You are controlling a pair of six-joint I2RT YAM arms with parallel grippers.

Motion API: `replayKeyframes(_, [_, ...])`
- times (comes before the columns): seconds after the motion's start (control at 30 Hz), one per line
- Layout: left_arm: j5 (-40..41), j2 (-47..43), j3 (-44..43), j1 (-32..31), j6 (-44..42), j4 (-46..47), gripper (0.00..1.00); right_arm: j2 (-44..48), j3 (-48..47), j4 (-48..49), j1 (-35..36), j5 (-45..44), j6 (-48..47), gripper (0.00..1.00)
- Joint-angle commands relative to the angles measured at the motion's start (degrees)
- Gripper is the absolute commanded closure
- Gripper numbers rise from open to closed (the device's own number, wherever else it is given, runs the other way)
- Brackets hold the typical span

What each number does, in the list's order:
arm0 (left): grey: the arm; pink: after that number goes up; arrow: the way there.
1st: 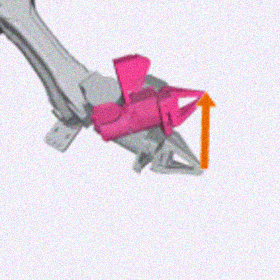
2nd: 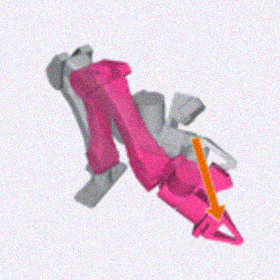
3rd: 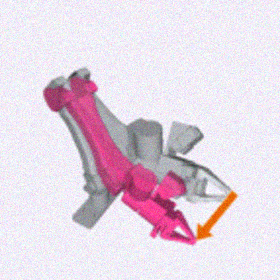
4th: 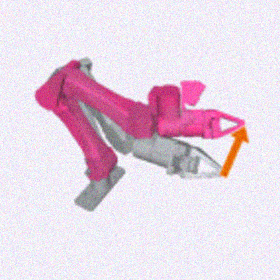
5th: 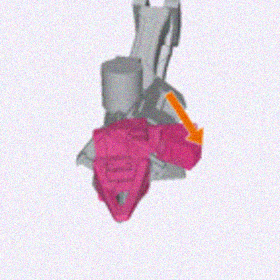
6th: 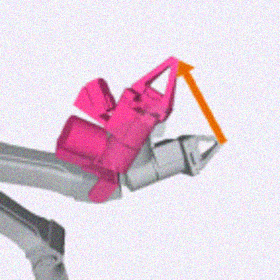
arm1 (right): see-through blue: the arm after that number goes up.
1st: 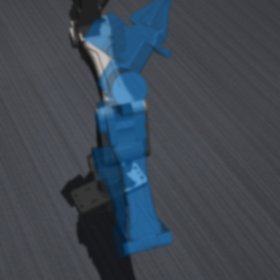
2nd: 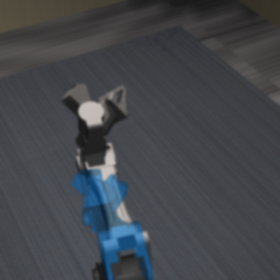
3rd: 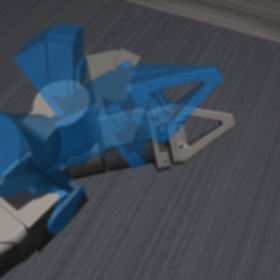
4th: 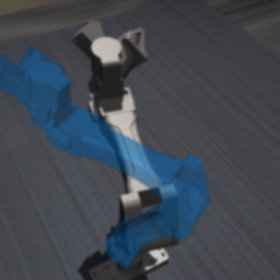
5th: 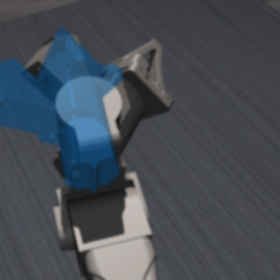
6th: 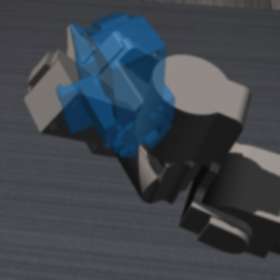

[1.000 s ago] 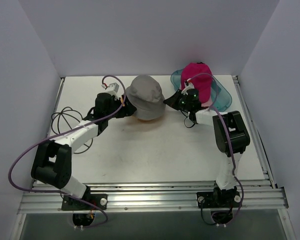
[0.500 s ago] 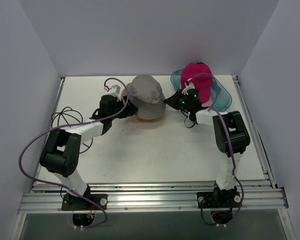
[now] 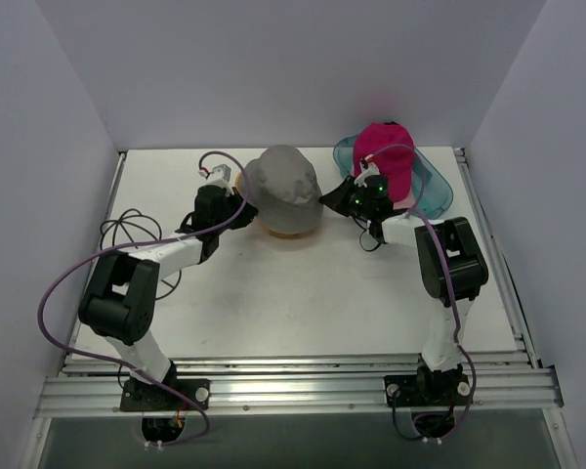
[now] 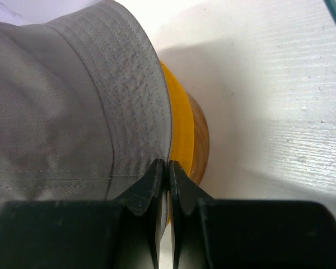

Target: Stack the hats

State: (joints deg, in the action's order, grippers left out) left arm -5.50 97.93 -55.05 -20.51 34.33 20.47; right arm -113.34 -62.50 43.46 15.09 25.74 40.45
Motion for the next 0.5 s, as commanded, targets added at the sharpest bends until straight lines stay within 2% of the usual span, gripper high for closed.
replayKeyframes(0.0, [1.63,1.21,-0.41,0.21,0.04,2.65,0.98,3.21,-0.16,1.98,0.38,0.54,-1.07,1.0])
replayKeyframes(0.47, [4.35,6.22,-3.75,0.12,-0.93,-2.36,0.98,3.92,-1.48,-0.83,0.11,0.37,-2.48,1.0])
